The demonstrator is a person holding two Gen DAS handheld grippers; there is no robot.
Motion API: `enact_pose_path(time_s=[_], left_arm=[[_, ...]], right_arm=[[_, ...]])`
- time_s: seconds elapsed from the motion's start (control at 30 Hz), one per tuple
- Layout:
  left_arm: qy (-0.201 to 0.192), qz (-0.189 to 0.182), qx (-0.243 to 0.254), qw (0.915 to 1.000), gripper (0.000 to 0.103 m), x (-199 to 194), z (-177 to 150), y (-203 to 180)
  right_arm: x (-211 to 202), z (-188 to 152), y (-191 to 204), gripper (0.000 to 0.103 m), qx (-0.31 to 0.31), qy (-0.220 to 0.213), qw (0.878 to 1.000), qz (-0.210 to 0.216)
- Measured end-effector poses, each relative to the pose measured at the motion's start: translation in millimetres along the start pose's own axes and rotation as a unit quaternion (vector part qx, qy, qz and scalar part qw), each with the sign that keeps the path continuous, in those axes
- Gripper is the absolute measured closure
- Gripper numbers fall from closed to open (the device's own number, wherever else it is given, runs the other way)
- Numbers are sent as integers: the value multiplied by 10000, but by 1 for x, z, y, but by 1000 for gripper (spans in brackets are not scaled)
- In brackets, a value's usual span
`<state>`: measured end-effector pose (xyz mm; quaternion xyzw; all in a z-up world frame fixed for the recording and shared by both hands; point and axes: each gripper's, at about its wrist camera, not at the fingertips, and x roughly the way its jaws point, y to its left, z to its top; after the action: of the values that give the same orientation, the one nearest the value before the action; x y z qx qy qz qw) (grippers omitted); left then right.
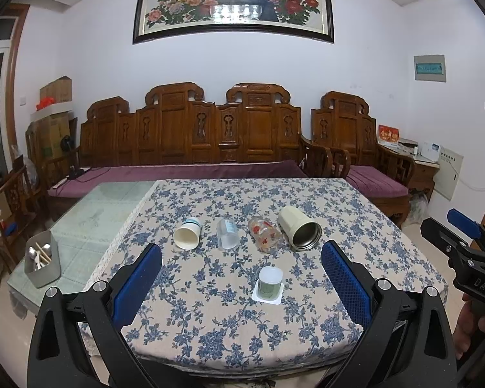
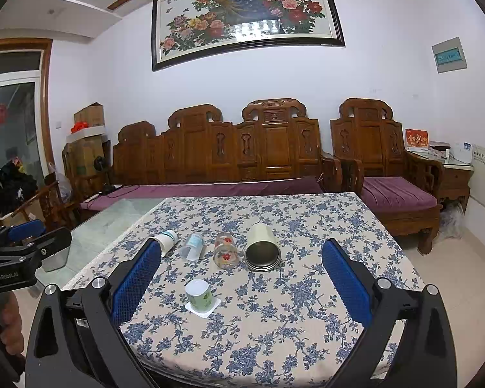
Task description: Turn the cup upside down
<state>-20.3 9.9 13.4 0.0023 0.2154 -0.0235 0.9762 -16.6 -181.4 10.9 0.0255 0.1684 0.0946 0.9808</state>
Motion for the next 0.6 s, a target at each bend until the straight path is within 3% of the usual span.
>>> enact_pose_path(time_s=[0.6], left_arm=[[4, -1, 8, 10000, 8, 0, 0, 0]], right_arm=[[-2, 1, 0, 3, 19, -14, 10000, 4]])
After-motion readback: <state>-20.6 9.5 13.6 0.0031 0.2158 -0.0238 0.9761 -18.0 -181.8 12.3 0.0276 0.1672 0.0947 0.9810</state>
